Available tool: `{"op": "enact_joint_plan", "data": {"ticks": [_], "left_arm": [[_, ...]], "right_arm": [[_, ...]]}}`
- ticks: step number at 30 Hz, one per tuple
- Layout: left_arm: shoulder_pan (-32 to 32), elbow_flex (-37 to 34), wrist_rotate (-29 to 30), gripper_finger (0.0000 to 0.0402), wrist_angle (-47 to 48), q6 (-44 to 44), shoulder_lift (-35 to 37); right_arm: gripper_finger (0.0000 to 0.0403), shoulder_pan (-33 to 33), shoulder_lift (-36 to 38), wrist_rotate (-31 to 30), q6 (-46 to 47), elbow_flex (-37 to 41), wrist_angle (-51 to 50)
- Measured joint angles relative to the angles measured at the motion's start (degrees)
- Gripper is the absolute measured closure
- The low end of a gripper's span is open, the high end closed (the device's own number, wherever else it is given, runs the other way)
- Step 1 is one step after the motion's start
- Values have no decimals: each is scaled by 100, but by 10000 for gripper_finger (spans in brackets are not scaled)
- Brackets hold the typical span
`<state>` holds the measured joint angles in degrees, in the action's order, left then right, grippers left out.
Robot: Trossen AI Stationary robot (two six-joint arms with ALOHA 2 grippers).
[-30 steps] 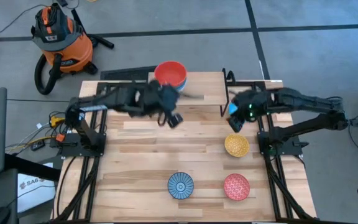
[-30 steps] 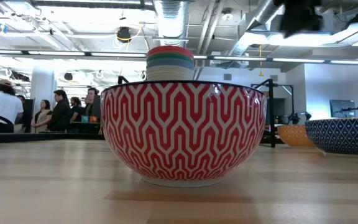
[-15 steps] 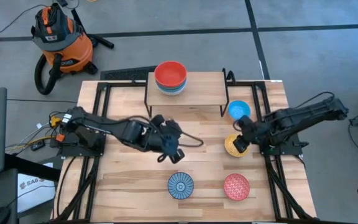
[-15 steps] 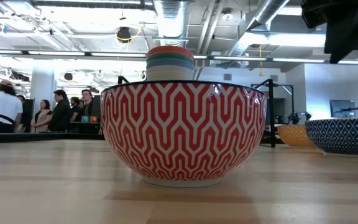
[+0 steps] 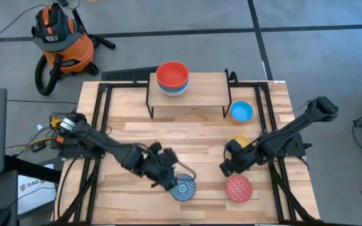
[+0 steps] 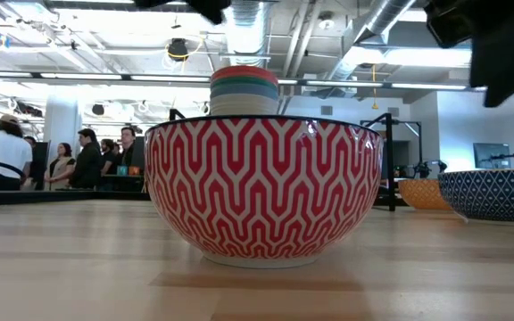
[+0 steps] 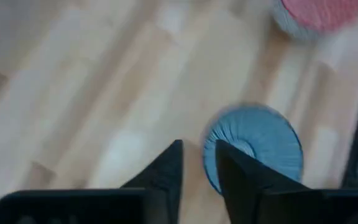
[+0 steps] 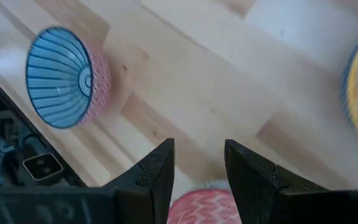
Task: Place and stack bowls onto a shelf
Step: Put the blue patterned bowl on the shelf
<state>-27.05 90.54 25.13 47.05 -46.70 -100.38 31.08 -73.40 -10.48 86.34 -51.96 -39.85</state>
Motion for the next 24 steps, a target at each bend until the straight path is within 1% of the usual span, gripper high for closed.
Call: {"op": "enact_joint_plan", "data": {"ticks": [5, 9, 14, 24], "left_arm": [[-153, -666, -558, 258, -856, -276, 2], [-123, -1257, -905, 230, -1784, -523, 2], [-25, -1925, -888, 224, -2482, -731, 2], [41, -2734, -765, 223, -3578, -761, 2]], "right_arm": [[237, 441, -187, 37, 632, 0, 43], [237, 754, -185, 23, 1066, 0, 45], [237, 951, -185, -2, 1296, 0, 25], [237, 705, -131, -42, 982, -1, -56]]}}
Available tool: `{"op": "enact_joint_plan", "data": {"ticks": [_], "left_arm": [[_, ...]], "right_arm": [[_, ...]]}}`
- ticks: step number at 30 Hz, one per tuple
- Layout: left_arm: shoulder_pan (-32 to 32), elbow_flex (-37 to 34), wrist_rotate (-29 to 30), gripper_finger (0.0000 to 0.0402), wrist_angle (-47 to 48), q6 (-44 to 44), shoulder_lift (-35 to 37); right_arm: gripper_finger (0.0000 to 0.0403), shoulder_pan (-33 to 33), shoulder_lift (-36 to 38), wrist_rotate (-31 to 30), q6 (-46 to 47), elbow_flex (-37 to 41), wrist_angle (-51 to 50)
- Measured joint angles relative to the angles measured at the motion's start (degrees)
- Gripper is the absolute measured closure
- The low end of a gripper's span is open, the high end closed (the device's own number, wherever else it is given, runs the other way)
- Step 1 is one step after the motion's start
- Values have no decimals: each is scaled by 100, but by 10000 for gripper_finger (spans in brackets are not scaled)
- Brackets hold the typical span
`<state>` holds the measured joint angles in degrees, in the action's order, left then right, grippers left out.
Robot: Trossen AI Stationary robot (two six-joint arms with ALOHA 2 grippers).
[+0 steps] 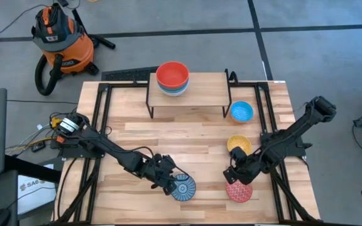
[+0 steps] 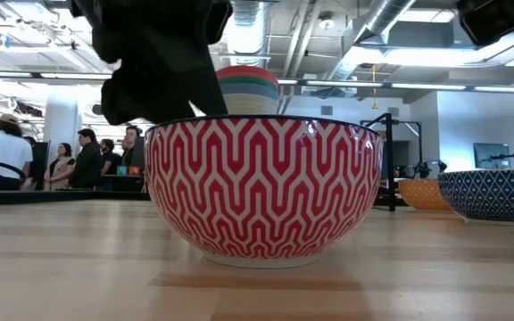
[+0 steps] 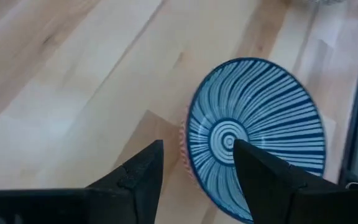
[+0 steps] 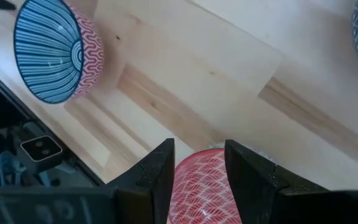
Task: Place and stack bowls onto a shelf
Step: Put the blue patterned bowl on the shelf
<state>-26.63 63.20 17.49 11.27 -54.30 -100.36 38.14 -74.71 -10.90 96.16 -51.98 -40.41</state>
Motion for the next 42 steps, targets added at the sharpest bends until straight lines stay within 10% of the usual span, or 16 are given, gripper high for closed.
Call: {"op": "enact_joint_plan", "data": {"ticks": [26, 36, 42], "left_arm": [[-66, -258, 169, 227, -872, -164, -638], [-79, -249, -37, 379, -852, -123, -769], [-52, -251, -51, 389, -894, -131, -767]], "right_arm": [[237, -294, 327, -116, -344, -64, -285], [237, -294, 347, -118, -366, -58, -310], [237, -305, 347, -118, -415, -58, -299]]}}
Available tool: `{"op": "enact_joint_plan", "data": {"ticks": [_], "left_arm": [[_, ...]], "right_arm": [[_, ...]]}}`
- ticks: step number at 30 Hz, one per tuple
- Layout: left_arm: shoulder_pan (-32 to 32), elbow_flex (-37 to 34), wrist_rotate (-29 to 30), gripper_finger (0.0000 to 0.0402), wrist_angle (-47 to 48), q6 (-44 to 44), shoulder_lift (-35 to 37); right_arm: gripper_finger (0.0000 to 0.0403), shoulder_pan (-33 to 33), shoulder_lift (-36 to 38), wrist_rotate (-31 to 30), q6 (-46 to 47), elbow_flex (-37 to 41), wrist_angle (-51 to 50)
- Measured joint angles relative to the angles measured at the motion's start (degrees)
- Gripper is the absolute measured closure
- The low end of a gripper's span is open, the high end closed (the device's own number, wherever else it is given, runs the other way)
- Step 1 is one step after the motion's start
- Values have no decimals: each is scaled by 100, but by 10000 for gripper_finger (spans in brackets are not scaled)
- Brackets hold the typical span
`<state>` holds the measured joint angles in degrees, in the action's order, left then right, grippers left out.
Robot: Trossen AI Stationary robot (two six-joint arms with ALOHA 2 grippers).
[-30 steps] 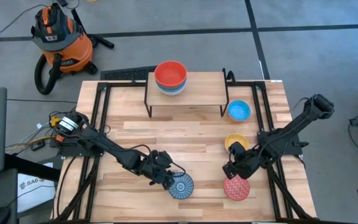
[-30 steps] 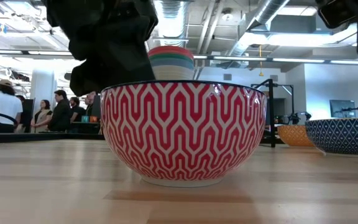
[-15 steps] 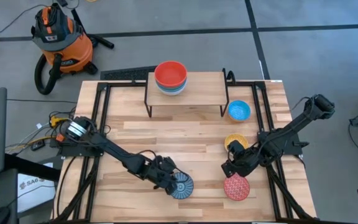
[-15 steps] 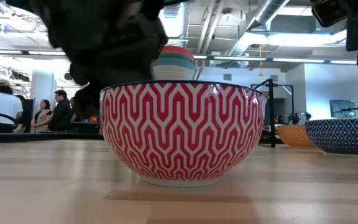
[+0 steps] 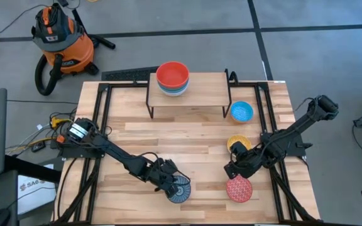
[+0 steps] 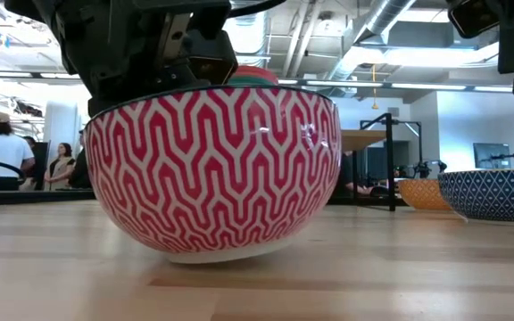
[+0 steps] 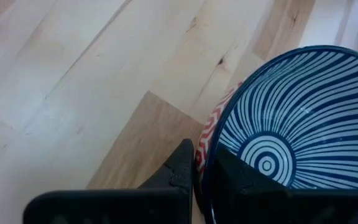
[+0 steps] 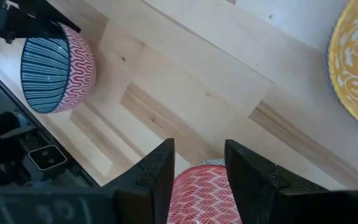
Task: Place and stack bowls onto a shelf
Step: Put the blue patterned bowl on the shelf
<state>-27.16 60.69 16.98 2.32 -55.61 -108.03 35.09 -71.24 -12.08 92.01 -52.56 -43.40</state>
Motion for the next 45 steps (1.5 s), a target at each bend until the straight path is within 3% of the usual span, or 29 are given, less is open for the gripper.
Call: {"op": "enact_joint_plan", "data": {"ticks": [7, 31, 39, 45], "left_arm": [[20, 182, 186, 395, 368, 63, 60], [418, 2176, 591, 394, 2823, 1246, 81], [554, 2332, 579, 397, 3012, 1467, 98], [755, 2332, 553, 397, 3059, 1449, 205]], "right_arm": [[237, 0, 0, 0, -42, 0, -4], [237, 0, 0, -11, -165, 1, 135], [237, -91, 0, -492, -1156, -307, 654], [237, -574, 44, -778, -2654, -939, 377]]}}
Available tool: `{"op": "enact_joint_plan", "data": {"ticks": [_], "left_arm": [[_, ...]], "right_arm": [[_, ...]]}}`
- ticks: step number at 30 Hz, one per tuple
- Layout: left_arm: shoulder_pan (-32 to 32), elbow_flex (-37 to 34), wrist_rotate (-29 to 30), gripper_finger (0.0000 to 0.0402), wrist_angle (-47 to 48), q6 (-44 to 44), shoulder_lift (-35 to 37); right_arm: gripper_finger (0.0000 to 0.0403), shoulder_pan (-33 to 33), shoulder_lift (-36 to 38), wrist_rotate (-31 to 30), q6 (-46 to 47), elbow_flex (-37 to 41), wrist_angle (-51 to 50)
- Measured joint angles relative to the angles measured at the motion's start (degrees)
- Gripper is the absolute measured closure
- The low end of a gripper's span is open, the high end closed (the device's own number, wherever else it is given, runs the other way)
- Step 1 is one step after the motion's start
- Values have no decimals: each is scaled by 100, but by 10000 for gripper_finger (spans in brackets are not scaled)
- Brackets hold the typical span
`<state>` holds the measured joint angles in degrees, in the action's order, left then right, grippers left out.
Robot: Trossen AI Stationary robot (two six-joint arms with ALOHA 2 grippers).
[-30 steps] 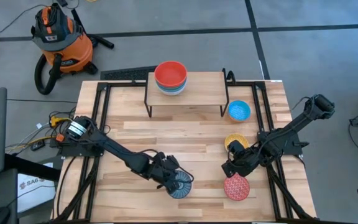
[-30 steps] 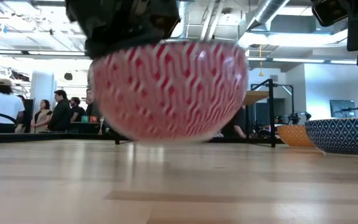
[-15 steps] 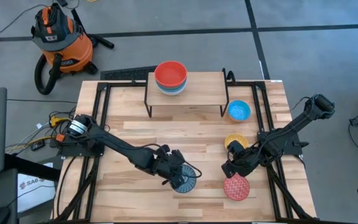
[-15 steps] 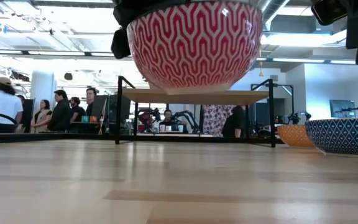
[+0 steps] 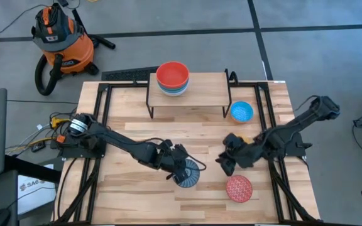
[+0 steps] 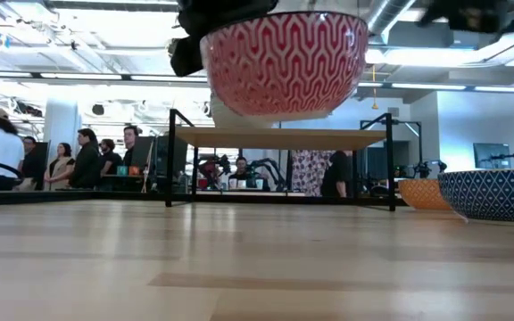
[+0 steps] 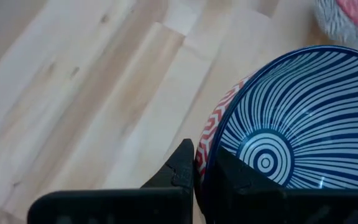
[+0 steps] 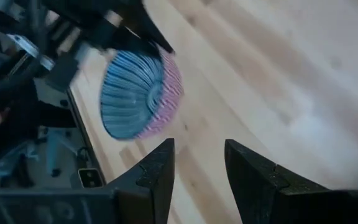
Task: Place and stack bowls onto a shelf
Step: Put the blue patterned bowl on the shelf
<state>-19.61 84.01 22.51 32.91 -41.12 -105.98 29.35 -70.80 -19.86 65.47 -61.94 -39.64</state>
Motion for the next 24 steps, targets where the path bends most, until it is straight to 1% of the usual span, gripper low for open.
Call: {"op": "enact_joint_plan", "data": {"ticks": [4, 8, 10, 17, 24], "left_arm": [[222, 0, 19, 397, 50, 0, 145], [465, 0, 146, 397, 143, -7, 296], [598, 0, 233, 397, 102, -9, 387], [1033, 10, 468, 397, -62, -4, 598], [1237, 324, 1025, 397, -67, 141, 602]], "right_arm": [[237, -422, 1, 42, -1006, -460, -365], [237, -949, 1, 555, -1802, -879, -1015], [237, -1246, 1, 770, -2170, -966, -1167], [237, -2146, 1, 1386, -3419, -980, -1149], [237, -2768, 1, 1420, -4236, -980, -660]]}}
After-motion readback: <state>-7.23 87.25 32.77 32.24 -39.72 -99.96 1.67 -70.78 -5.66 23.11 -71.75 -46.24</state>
